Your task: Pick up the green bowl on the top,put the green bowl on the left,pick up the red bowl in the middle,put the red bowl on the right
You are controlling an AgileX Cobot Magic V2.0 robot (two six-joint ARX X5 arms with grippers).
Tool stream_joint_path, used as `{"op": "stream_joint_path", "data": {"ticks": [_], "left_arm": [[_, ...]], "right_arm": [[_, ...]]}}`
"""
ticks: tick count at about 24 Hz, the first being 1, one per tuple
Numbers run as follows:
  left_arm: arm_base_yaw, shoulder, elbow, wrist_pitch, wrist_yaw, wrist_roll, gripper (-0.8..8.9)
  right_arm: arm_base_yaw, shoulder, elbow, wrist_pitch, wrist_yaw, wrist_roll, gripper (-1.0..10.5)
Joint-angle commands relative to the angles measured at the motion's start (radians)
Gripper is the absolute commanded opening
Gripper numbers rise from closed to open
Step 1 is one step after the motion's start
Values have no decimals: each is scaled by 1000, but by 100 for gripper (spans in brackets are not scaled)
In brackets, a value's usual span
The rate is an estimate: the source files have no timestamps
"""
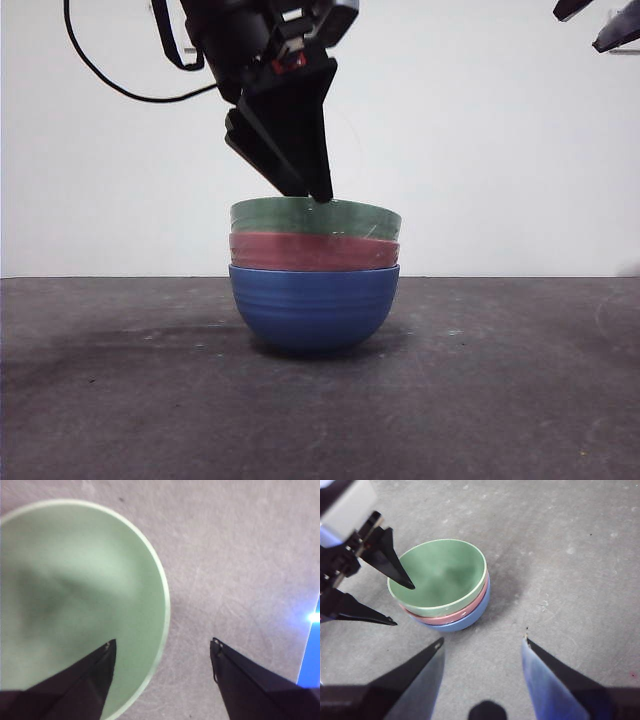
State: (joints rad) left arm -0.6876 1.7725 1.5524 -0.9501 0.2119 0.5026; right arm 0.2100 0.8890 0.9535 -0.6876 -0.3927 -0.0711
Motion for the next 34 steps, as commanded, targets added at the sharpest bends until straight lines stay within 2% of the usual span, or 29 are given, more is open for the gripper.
{"op": "stream_joint_path", "data": {"ticks": [1, 4, 11, 13, 16, 18, 19, 21, 26, 30, 32, 34], "left_arm": [[-1, 8, 1, 0, 8, 26, 310], [-1, 10, 0, -7, 8, 27, 237], [0, 13, 0, -15, 28, 52, 235], [0, 16, 0, -15, 29, 53, 180], [0, 23, 0, -16, 29, 53, 165], [0, 29, 0, -15, 29, 53, 79], [0, 31, 0, -10, 29, 53, 78], [-1, 31, 0, -8, 28, 64, -14], [-1, 31, 24, -19, 24, 78, -9], [-1, 29, 163, -109, 24, 72, -9], [-1, 21, 264, -184, 16, 43, -9], [-1, -11, 337, -257, -39, -19, -9]], "right_arm": [[3, 1, 2, -2, -2, 3, 252], [3, 1, 2, -3, -2, 3, 251], [3, 1, 2, -4, -2, 13, 249], [3, 1, 2, -11, -2, 14, 249], [3, 1, 2, -26, -2, 14, 249], [3, 1, 2, -33, -2, 14, 249], [3, 1, 2, -35, -2, 14, 249], [3, 1, 2, -38, -2, 13, 249], [3, 1, 2, -37, -1, 10, 249], [3, 1, 2, -37, 0, 10, 249], [3, 1, 2, -37, 1, 10, 249], [2, 1, 2, -37, 2, 10, 249]]}}
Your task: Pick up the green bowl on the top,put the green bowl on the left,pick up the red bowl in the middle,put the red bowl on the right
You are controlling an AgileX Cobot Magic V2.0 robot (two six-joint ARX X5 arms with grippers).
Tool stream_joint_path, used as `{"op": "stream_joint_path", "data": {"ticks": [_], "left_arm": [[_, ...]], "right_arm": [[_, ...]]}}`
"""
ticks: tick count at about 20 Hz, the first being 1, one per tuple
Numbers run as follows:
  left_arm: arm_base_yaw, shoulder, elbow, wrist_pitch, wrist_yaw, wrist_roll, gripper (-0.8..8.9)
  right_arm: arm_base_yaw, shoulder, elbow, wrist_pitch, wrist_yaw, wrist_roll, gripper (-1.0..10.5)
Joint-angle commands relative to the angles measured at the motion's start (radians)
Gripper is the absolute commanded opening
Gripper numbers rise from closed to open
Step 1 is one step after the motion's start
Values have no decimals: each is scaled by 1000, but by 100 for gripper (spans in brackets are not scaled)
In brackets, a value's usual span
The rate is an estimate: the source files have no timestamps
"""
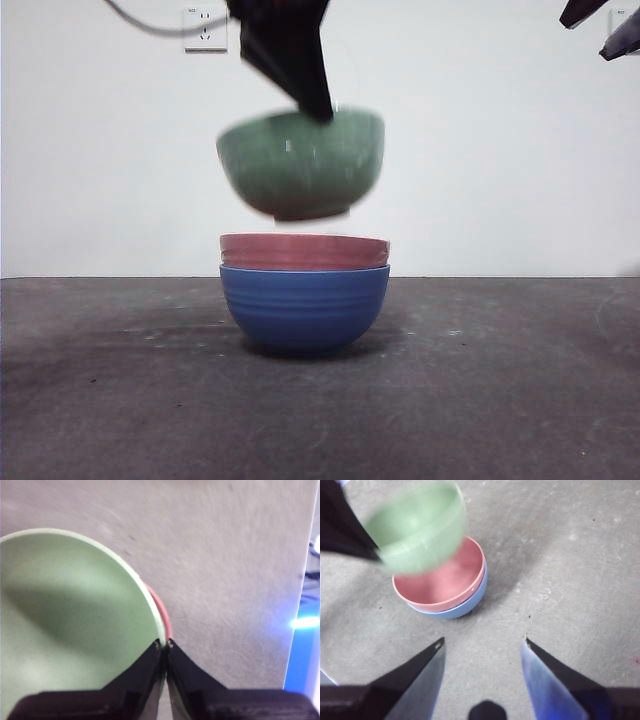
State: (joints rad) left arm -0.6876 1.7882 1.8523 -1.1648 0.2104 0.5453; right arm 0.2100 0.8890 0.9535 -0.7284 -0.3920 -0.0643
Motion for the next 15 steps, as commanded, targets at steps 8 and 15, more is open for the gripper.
{"op": "stream_joint_path", "data": {"ticks": [8, 15], "left_arm": [[0, -267, -141, -110, -195, -275, -8], [16, -406, -653, 230, -296, -412, -9]], "right_arm": [[2, 1, 2, 4, 2, 3, 248], [2, 1, 2, 12, 2, 3, 248]]}}
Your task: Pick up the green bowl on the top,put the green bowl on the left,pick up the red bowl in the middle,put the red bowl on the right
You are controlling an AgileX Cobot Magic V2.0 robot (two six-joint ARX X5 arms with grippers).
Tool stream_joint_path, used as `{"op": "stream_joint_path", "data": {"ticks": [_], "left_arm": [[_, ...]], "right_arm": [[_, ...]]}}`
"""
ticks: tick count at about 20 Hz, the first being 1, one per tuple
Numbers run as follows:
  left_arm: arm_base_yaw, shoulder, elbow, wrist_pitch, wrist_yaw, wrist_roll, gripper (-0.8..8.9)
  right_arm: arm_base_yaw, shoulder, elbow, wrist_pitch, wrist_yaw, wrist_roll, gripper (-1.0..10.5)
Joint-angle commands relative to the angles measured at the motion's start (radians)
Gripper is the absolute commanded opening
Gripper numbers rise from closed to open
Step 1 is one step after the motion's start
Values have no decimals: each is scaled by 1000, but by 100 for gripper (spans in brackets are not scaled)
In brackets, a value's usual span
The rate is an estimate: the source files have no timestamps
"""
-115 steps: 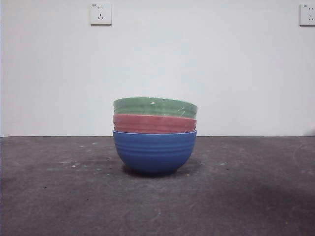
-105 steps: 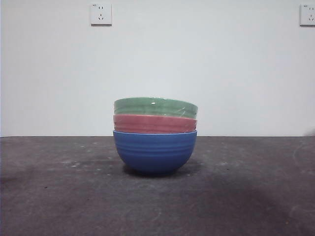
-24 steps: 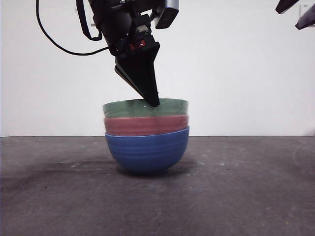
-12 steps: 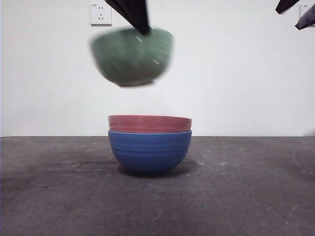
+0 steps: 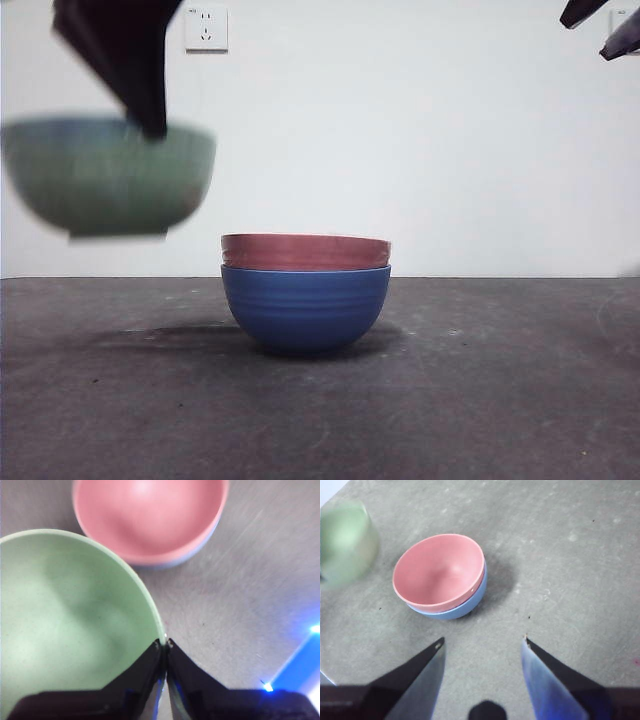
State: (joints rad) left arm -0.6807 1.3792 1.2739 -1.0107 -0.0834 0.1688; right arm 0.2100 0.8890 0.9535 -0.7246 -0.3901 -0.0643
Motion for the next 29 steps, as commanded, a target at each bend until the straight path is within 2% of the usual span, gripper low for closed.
{"op": "stream_joint_path", "data": {"ticks": [1, 3, 5, 10, 11, 13, 14, 15, 19, 23, 27, 29], "left_arm": [[13, 8, -127, 138, -1, -35, -9], [14, 12, -233, 278, 5, -40, -9], [16, 16, -305, 356, 5, -43, -9], [22, 26, -359, 398, 11, -42, 3], [22, 26, -359, 396, 13, -42, 32], [21, 25, -357, 386, 6, -44, 292], [21, 24, -354, 374, -5, -63, 377], [21, 23, -346, 349, -24, -92, 377], [29, -78, -288, 267, -16, -153, 377], [78, -280, -256, 238, 10, -195, 377], [249, -446, -224, 114, 155, -190, 377], [351, -510, -220, 68, 203, -171, 377]], "right_arm": [[2, 1, 2, 8, 0, 3, 248], [2, 1, 2, 8, 0, 4, 247], [3, 1, 2, 8, -1, 4, 247], [3, 1, 2, 10, -2, 6, 249], [3, 1, 2, 11, -2, 6, 249], [3, 2, 2, 29, -4, 6, 254], [12, 6, 2, 60, -5, 6, 255], [28, 10, 4, 84, -5, 5, 259], [151, 134, 104, 98, 0, -6, 258], [304, 356, 287, 21, 38, -82, 257], [449, 592, 483, -101, 174, -163, 257], [497, 695, 561, -142, 212, -185, 253]]}}
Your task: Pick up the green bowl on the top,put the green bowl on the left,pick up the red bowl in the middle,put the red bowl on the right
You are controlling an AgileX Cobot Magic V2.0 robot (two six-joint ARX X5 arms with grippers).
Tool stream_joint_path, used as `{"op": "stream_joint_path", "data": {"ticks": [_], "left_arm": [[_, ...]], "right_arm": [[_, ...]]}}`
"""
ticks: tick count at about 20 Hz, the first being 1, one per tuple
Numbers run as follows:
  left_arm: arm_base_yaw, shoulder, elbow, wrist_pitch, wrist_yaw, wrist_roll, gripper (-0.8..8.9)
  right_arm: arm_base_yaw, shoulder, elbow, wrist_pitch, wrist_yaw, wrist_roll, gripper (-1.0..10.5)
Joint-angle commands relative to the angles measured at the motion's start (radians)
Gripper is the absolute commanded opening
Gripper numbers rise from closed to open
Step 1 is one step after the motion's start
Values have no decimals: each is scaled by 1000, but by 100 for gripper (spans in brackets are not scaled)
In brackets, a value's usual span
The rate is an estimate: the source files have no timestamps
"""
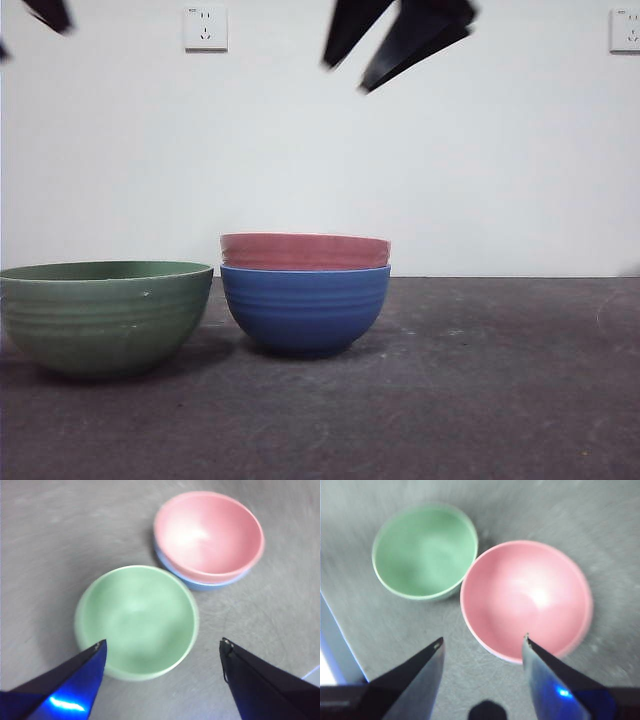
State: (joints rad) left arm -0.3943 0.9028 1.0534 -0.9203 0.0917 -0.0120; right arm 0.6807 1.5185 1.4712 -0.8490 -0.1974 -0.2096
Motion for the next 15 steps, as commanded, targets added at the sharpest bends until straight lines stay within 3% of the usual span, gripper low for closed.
{"op": "stream_joint_path", "data": {"ticks": [1, 5, 11, 15], "left_arm": [[109, -59, 0, -40, 44, 16, 377], [203, -98, 0, -107, 74, 42, 377], [206, -97, 0, -129, 74, 42, 377], [206, -97, 0, -129, 73, 43, 377]], "right_arm": [[44, 110, 68, -19, 22, -53, 253], [87, 247, 84, 11, 21, -71, 249], [89, 381, 84, 19, 17, -81, 238], [88, 393, 84, 38, 20, -99, 31]]}}
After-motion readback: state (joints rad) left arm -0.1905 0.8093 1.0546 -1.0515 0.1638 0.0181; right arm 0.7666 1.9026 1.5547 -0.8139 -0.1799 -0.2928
